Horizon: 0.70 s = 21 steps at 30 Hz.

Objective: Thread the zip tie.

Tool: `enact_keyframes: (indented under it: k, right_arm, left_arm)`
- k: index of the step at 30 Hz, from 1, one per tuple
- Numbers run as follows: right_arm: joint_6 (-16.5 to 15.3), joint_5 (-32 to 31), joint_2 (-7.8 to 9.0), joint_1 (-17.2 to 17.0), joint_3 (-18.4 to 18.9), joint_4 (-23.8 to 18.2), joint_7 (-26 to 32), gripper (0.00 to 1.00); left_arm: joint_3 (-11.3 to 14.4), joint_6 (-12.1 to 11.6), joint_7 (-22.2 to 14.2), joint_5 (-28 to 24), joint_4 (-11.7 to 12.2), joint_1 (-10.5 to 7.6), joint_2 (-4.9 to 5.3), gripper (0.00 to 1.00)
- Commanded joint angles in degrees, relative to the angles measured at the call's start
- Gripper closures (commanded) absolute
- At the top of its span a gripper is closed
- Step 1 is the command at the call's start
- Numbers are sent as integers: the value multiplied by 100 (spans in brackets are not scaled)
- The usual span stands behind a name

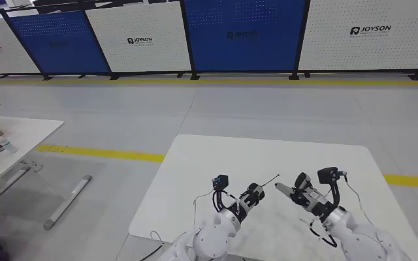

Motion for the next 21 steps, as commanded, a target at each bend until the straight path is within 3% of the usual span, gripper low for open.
enact_keyframes:
  k: [1, 7, 17, 18, 21]
  right_arm:
    - [0, -42, 12, 32, -85, -22, -19, 0]
    - [0, 76, 112, 273, -305, 156, 42, 0]
    - [28, -125, 107, 227, -320, 148, -228, 0]
    - [12, -194, 106, 217, -319, 147, -284, 96]
    - [0, -383, 106, 179, -354, 132, -363, 100]
  left_arm:
    - [5, -46, -45, -38, -1, 8, -2, 100]
    - [-31, -82, -41, -21, -76, 71, 6, 100]
    - [-33, -91, -40, -23, -75, 75, 6, 100]
    - [-32, -112, -39, -25, -63, 80, 6, 100]
    - [-35, -136, -40, -31, -53, 89, 5, 100]
